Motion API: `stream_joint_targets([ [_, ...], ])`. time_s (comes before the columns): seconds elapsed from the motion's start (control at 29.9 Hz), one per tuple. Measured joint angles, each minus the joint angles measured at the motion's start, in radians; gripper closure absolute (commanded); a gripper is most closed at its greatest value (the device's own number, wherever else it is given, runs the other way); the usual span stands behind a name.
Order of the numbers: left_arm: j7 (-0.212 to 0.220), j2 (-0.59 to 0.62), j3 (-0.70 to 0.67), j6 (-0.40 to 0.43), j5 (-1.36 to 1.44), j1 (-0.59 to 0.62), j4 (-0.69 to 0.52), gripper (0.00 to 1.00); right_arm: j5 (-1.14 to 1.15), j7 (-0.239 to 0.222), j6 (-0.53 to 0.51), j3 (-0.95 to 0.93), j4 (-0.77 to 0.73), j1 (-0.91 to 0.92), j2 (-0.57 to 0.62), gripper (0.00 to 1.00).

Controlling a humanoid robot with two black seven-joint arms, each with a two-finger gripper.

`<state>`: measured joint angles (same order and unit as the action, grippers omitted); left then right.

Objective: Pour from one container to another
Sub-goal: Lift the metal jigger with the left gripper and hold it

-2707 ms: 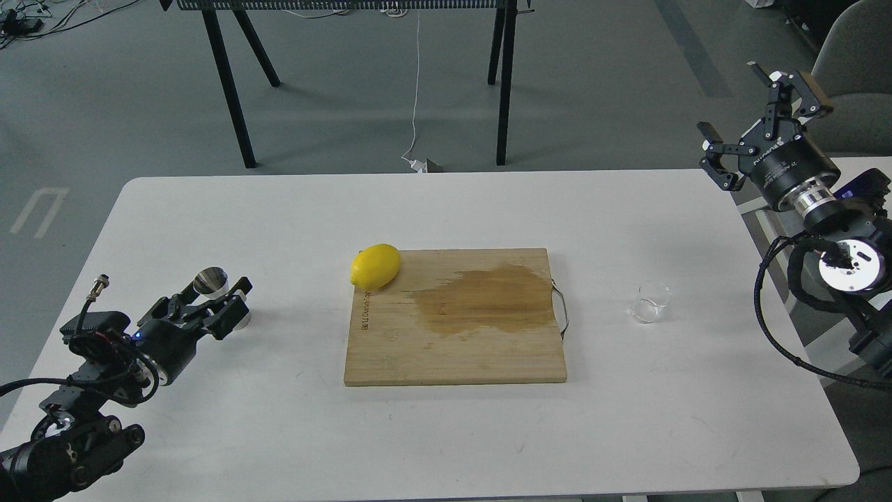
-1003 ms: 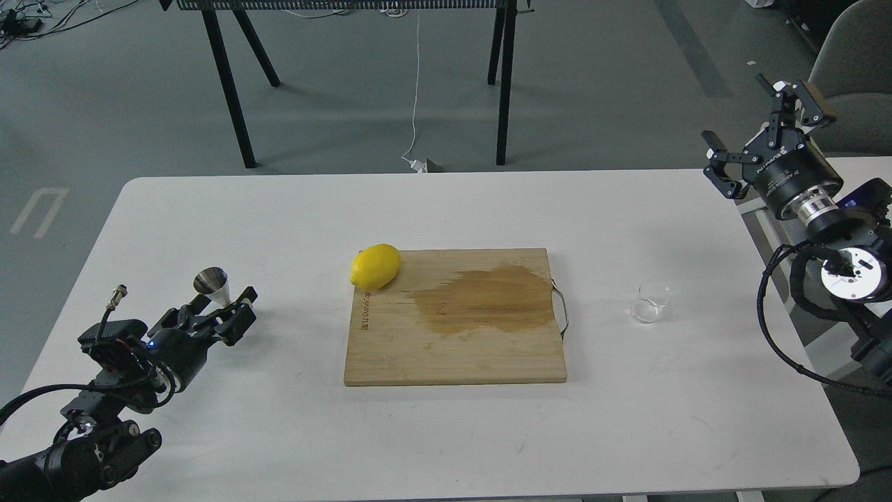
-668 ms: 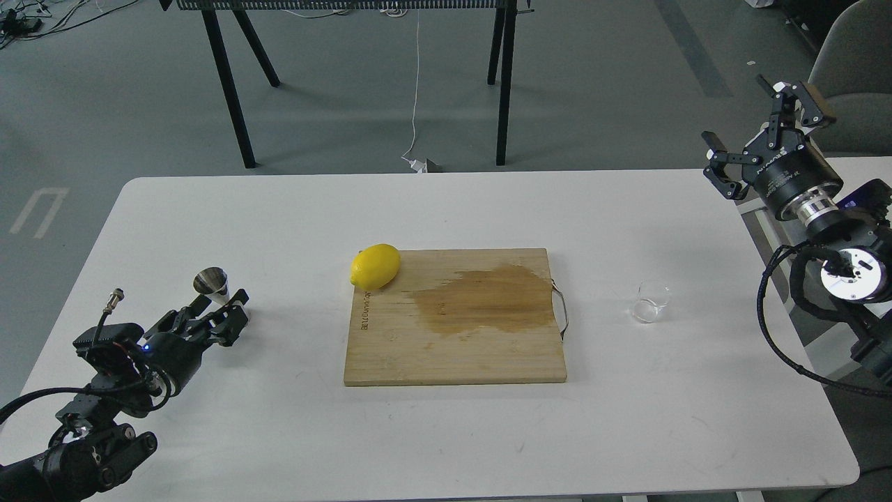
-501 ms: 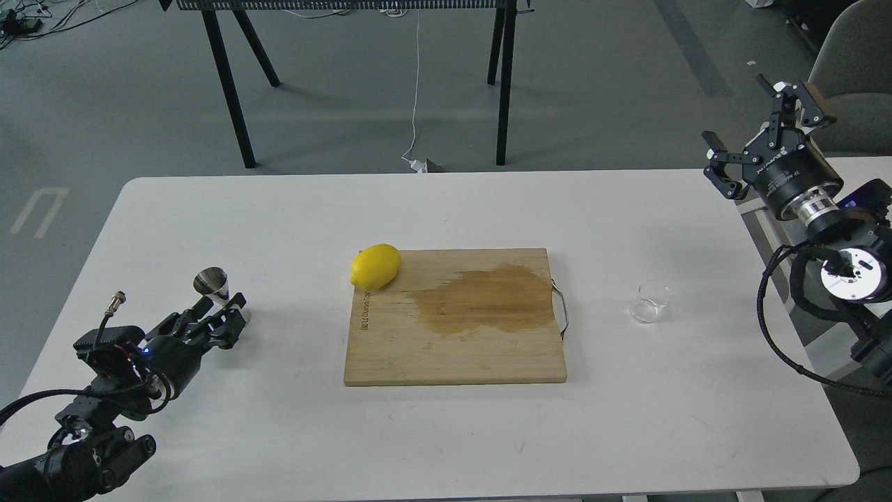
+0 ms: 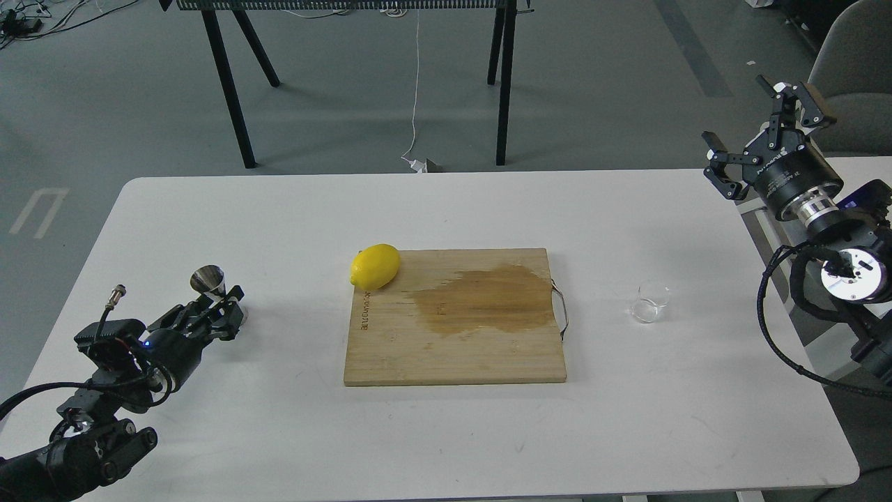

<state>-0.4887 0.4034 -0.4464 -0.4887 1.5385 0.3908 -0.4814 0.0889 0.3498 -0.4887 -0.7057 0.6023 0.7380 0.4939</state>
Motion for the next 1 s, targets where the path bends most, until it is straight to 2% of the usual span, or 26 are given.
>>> stream_joint_targets([
  [0.33, 0.0, -0.01, 0.0, 0.0, -0.002, 0.0, 0.023, 0.82, 0.0, 0.0, 0.0, 0.0, -0.001, 0.0, 0.0, 0.01],
  [1.0, 0.0, -0.011, -0.004, 0.0, -0.006, 0.027, 0.011, 0.86, 0.0, 0.0, 0.0, -0.012, -0.001, -0.005, -0.001, 0.01],
])
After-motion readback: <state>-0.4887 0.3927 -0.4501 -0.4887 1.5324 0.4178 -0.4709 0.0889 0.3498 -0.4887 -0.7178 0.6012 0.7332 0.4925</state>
